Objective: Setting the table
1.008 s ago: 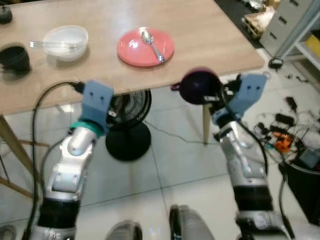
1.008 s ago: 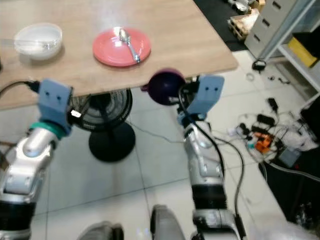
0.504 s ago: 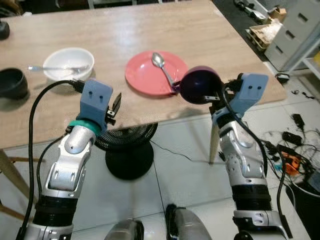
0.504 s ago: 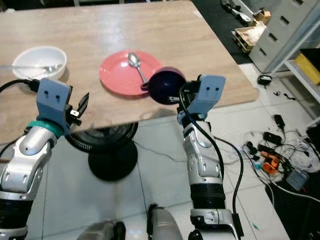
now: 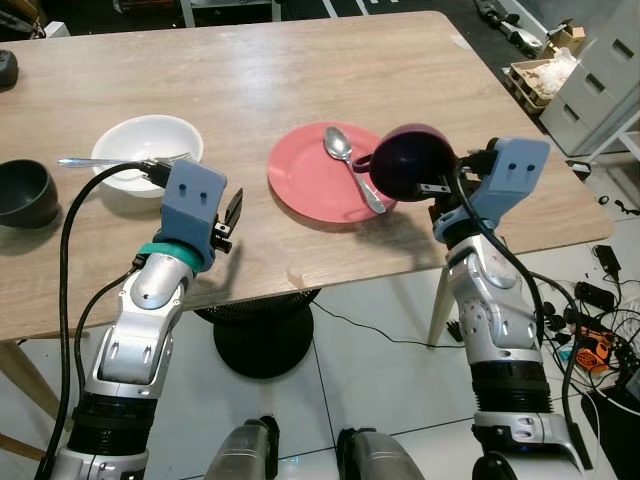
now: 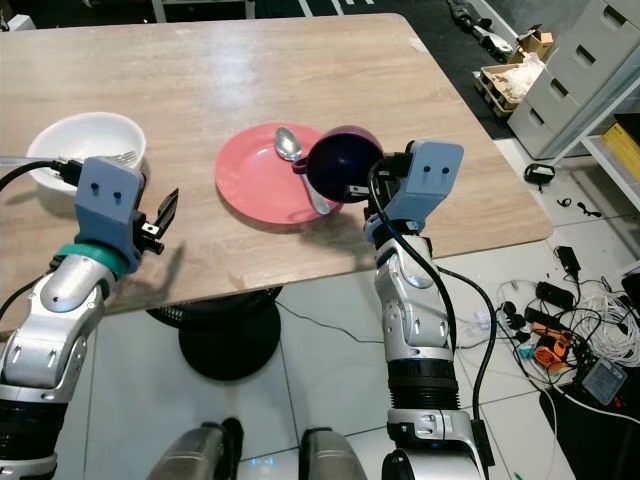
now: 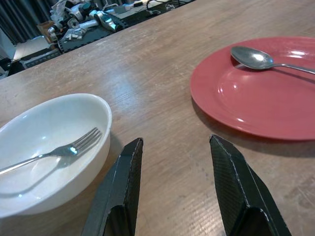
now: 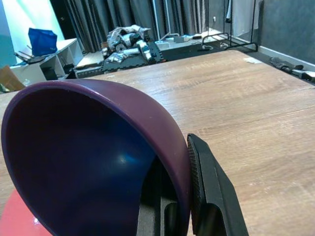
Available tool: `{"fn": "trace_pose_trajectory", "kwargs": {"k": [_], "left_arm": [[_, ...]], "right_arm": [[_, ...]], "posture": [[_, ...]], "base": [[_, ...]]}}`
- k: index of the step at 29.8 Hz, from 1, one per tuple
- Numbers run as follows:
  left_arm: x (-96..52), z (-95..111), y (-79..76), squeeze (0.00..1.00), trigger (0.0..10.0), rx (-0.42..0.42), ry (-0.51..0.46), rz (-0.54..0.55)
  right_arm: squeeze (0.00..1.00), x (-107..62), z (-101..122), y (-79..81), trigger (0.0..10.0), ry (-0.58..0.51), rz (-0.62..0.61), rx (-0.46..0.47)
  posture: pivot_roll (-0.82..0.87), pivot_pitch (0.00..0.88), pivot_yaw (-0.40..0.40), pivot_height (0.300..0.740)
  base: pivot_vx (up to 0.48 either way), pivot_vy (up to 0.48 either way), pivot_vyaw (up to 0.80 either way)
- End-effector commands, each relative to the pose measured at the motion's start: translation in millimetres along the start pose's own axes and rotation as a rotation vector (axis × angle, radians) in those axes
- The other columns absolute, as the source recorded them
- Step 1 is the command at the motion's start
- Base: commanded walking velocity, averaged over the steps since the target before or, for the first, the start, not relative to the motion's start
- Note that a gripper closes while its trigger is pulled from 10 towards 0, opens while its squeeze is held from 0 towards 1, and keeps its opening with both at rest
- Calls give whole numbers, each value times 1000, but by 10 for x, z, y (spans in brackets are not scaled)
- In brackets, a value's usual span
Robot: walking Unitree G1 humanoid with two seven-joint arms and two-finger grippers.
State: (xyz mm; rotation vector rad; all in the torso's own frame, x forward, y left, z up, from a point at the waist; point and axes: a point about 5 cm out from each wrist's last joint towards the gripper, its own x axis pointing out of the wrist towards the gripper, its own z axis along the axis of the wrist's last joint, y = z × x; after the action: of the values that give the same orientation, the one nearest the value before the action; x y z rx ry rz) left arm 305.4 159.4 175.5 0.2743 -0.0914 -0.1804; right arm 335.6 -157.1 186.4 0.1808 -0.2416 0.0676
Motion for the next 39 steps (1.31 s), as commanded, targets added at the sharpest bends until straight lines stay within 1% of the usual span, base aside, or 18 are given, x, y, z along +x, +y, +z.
{"fn": "trace_pose_trajectory", "kwargs": {"k": [1,6,10,13,15,16,18,19,21,24,25,27,29,34,35,36,38,39], "left_arm": [[-22,-20,-17,0,10000,-11,13,-7],[-28,-17,-23,0,10000,-19,16,-9],[-51,-12,-26,0,10000,-33,25,-14],[-83,-1,-37,0,10000,-46,31,-21],[-83,-1,-37,0,10000,-46,31,-21],[-95,1,-41,0,10000,-47,32,-23],[-95,1,-41,0,10000,-47,32,-23],[-116,2,-49,0,10000,-48,36,-26],[-126,2,-50,0,10000,-49,37,-27],[-133,2,-51,0,10000,-49,39,-28],[-147,-2,-54,0,10000,-49,42,-28],[-147,-2,-54,0,10000,-49,42,-28],[-177,-3,-62,0,10000,-50,49,-29],[-214,-10,-66,0,10000,-50,58,-30],[-233,-14,-65,0,10000,-51,64,-29],[-247,-17,-65,0,10000,-51,67,-28],[-257,-20,-64,0,10000,-52,71,-27],[-263,-21,-68,0,10000,-54,73,-26]], "right_arm": [[0,-15,-22,-23,10000,7,-13,2],[0,-6,-26,-12,10000,17,-13,-6],[0,63,-72,-10,10000,85,-39,6],[0,236,-130,-189,10000,190,-185,62],[0,236,-130,-189,10000,190,-185,62],[0,296,-129,-277,10000,206,-246,102],[0,296,-129,-277,10000,206,-246,102],[0,403,-133,-470,10000,249,-362,179],[0,430,-148,-516,10000,273,-386,213],[0,442,-160,-537,10000,290,-397,232],[0,464,-169,-539,10000,288,-398,301],[0,464,-169,-539,10000,288,-398,301],[0,508,-164,-524,10000,270,-400,376],[0,525,-199,-497,10000,300,-409,386],[98,533,-210,-493,10000,315,-417,385],[129,538,-216,-493,10000,323,-422,386],[129,554,-211,-495,10000,323,-426,393],[635,574,-184,-499,10000,307,-427,405]], "posture": [[-29,51,44,740],[-26,56,40,740],[-20,67,35,740],[-14,80,30,740],[-14,80,30,740],[-10,84,28,740],[-10,84,28,740],[-3,89,25,740],[2,94,23,740],[2,94,23,740],[8,104,21,740],[8,104,21,740],[17,118,21,740],[22,133,18,740],[24,136,16,740],[24,138,14,740],[24,138,14,740],[23,140,10,740]], "base": [[0,0,0],[0,0,0],[0,0,0],[0,0,0],[0,0,0],[0,0,0],[0,0,0],[0,0,0],[0,0,0],[0,0,0],[0,0,0],[0,0,0],[0,0,0],[0,0,0],[0,0,0],[0,0,0],[0,0,0],[0,0,0]]}}
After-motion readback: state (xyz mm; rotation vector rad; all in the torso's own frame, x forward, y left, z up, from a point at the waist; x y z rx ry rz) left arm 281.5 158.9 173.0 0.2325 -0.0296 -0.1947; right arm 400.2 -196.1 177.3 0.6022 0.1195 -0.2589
